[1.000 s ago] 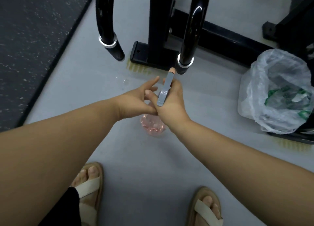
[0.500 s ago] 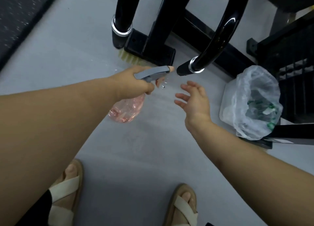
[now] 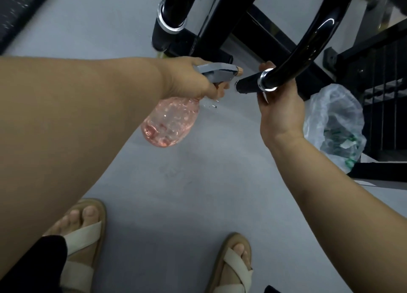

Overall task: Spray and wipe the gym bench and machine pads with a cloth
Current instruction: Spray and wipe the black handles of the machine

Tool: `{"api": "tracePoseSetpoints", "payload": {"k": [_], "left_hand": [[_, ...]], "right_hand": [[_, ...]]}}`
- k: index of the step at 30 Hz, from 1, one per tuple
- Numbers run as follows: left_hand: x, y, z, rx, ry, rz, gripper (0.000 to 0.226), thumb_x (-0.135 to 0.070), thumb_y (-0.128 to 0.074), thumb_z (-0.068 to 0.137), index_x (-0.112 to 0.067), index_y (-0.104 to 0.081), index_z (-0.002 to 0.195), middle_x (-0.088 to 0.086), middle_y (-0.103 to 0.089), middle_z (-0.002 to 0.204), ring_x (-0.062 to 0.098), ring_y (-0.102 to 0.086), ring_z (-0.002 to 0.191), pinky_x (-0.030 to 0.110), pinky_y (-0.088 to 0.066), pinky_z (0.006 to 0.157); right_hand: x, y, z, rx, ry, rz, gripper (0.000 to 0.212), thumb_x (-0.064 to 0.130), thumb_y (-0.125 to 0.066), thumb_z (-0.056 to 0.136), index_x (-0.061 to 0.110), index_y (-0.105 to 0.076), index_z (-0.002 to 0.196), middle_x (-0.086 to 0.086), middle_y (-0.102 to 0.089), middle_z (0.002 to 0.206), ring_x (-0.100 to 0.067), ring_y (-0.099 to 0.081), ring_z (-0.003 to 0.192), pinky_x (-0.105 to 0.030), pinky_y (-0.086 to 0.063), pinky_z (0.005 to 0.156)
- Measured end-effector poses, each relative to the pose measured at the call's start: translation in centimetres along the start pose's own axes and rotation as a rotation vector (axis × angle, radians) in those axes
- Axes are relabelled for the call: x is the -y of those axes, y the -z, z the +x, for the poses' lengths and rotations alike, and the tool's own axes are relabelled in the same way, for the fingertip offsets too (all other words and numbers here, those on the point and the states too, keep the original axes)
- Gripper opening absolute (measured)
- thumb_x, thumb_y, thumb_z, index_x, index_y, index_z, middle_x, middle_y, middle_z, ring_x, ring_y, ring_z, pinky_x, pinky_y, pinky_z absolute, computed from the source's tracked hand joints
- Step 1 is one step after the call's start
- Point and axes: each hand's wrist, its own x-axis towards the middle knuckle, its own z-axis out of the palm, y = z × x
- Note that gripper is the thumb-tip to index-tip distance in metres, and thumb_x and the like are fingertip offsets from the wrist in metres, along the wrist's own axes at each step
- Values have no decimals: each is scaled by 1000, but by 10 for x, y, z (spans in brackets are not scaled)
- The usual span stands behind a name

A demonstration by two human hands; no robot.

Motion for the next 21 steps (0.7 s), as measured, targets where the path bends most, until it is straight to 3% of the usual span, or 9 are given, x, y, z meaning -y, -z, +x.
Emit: {"api": "tracePoseSetpoints", "payload": {"k": [2, 5, 7, 11, 13, 16, 18, 21], "left_hand": [[1, -2, 1, -18, 5, -11, 23, -24, -66, 85, -45, -59, 79, -22, -59, 68, -1, -53, 62, 3, -38, 44], [-4, -8, 3, -20, 10, -7, 31, -21, -66, 86, -30, -62, 116, -7, -70, 96, -7, -59, 68, 3, -45, 53], [-6, -9, 2, -34, 16, 32, 35, -24, -64, 87, -26, -58, 122, -3, -69, 98, -4, -58, 68, 4, -44, 51], [-7, -4, 2, -64, 16, 22, 39, -29, -64, 87, -37, -56, 124, -7, -61, 87, 2, -51, 65, 9, -41, 55], [-9, -2, -1, -40, 6, 16, 38, -29, -64, 87, -42, -56, 122, -10, -60, 82, 3, -54, 69, 8, -43, 58], [-13, -4, -1, 26, -5, 69, 35, -23, -65, 86, -31, -60, 120, -2, -69, 100, 11, -65, 94, 22, -51, 82], [-12, -4, 0, 49, 1, 121, 26, -18, -63, 86, -17, -63, 112, 6, -68, 96, 13, -67, 92, 28, -51, 86], [-5, 2, -3, 39, 8, 175, 18, -23, -62, 86, -29, -64, 104, 1, -60, 88, 14, -61, 82, 33, -50, 83]], "right_hand": [[-4, 0, 1, -10, -27, 48, 24, 29, -47, 99, 22, -69, 91, 10, -70, 98, -1, -62, 101, -19, -48, 92], [-5, -1, 2, -26, -51, 111, 25, 34, -48, 98, 16, -66, 101, 5, -68, 105, -2, -61, 103, -19, -47, 93], [-5, -3, 1, -28, -61, 123, 29, 35, -49, 97, 13, -65, 110, 6, -68, 105, -1, -61, 102, -16, -47, 89], [-6, -4, -1, -33, -68, 142, 35, 36, -50, 97, 11, -62, 118, 6, -66, 110, 0, -60, 104, -16, -46, 92], [-7, -5, -3, -27, -69, 165, 28, 36, -49, 97, 16, -64, 109, 8, -66, 108, 0, -58, 105, -19, -44, 97], [-11, -8, -6, -48, -63, 187, 22, 37, -46, 98, 23, -63, 100, 13, -64, 106, -1, -56, 109, -25, -41, 104], [-13, -12, -9, -89, -66, 216, 24, 37, -44, 99, 23, -61, 106, 11, -62, 113, -3, -53, 116, -28, -39, 107], [-13, -23, -14, -177, -116, 273, 40, 40, -40, 99, 19, -53, 130, 8, -52, 134, -3, -45, 125, -28, -33, 111]]}}
